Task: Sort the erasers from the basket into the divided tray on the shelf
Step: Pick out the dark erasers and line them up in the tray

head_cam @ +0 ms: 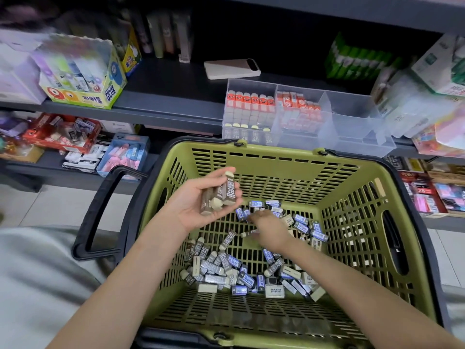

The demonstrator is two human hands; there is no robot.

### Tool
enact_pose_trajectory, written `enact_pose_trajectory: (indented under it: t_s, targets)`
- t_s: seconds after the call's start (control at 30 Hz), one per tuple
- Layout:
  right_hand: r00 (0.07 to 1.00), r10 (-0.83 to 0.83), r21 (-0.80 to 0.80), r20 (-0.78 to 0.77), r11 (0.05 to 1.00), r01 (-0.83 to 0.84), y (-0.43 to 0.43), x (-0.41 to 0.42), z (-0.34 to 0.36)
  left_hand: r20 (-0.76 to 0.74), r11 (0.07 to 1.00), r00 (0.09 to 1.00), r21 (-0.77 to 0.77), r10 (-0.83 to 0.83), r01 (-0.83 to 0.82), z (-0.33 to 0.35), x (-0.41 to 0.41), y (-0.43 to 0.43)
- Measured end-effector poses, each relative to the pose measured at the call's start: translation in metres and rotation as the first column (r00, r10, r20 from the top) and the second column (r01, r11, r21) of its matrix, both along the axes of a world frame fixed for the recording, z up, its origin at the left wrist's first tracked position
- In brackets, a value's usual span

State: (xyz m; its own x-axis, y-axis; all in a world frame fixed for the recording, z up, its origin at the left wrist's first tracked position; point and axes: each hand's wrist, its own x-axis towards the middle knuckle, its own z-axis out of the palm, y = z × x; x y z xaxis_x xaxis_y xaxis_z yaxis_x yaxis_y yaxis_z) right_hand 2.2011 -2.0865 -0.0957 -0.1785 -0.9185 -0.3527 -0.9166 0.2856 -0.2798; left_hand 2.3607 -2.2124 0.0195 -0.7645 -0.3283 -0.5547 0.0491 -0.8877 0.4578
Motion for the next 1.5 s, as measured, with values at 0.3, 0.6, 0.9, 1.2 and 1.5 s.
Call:
enact_pose_trajectory:
  t_s: [0.3,0.6,0.9,1.2,1.5]
  targets:
    - [0.975,0.198,-0.267,0.099,0.949,-0.166,-0.010,0.015,-0.034,-0.156,0.975,0.962,0.062,0.222,-0.215,0.008,0.024,-0.011]
    - [0.959,0.276,-0.130,0.059,0.955,-0.267,-0.007,0.024,-0.045,0.045,0.958,0.957,-0.021,0.288,-0.287,0.002,0.022,-0.013]
    - [0.626,-0.111,-0.355,0.772,0.742,0.569,-0.031,0.058,0.091,0.256,0.972,0.939,-0.105,0.230,-0.210,-0.005,0.017,-0.009]
    - [0.788,0.094,-0.470,0.608,0.843,0.262,-0.051,0.075,0.124,0.125,0.942,0.944,-0.186,0.305,-0.280,0.002,0.013,-0.005]
    - [0.862,-0.218,0.127,0.457,0.975,0.180,-0.045,0.075,0.005,-0.046,0.937,0.937,0.056,0.347,-0.344,0.010,0.016,-0.011]
